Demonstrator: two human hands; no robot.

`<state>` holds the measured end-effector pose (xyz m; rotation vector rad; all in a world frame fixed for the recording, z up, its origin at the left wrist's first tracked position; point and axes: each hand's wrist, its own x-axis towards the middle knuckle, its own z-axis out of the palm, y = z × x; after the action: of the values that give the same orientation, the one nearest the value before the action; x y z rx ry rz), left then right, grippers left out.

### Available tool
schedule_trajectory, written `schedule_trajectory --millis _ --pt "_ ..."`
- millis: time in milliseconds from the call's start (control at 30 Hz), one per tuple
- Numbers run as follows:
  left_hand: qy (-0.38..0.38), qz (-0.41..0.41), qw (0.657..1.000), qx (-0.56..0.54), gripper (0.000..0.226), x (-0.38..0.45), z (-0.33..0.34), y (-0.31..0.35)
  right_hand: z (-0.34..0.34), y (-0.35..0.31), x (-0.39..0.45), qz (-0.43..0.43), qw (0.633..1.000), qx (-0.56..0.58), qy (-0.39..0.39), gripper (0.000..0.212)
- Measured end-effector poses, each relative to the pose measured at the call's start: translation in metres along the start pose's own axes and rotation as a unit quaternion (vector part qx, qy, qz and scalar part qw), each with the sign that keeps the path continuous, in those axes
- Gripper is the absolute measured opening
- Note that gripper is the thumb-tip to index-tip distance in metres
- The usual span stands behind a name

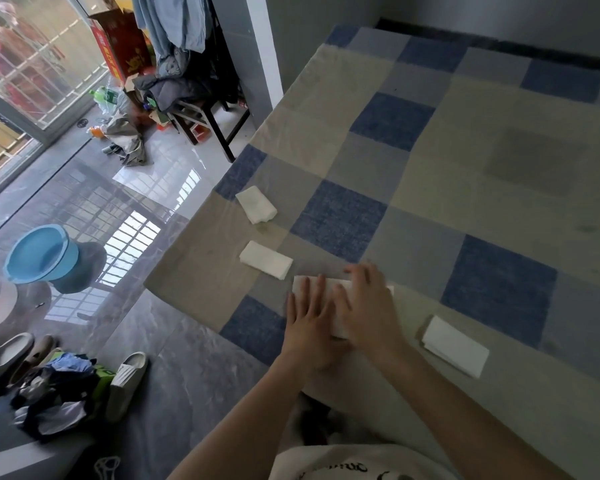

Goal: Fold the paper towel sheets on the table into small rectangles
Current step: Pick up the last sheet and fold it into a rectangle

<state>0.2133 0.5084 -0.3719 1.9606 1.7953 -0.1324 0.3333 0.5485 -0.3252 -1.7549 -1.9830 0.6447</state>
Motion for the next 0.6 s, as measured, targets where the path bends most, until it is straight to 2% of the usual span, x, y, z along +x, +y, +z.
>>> schedule_trajectory --millis 67,133,233,433,600 --pt "0.006 0.007 1.000 -0.001 0.087 -0.004 -0.003 0.000 0.022 -0.016 -0.011 -0.028 0.999 0.009 -0.031 0.041" --pt "0.020 0.015 1.000 -0.014 0.083 -0.007 -0.006 0.001 0.043 -0.010 -0.016 -0.034 0.997 -0.029 -0.058 0.051" --pt "0.025 0.002 1.000 -0.014 0.095 -0.004 -0.005 0.003 0.059 0.015 -0.017 -0.051 0.990 -0.090 -0.094 0.061" --pt "-0.001 -0.006 1.000 0.004 0.090 0.001 -0.003 0.006 0.053 0.036 -0.013 -0.062 0.986 -0.112 -0.104 0.063" --pt "0.002 0.001 1.000 0.001 0.101 0.003 0.001 -0.001 0.048 0.050 -0.014 -0.053 0.984 -0.134 -0.107 0.061"
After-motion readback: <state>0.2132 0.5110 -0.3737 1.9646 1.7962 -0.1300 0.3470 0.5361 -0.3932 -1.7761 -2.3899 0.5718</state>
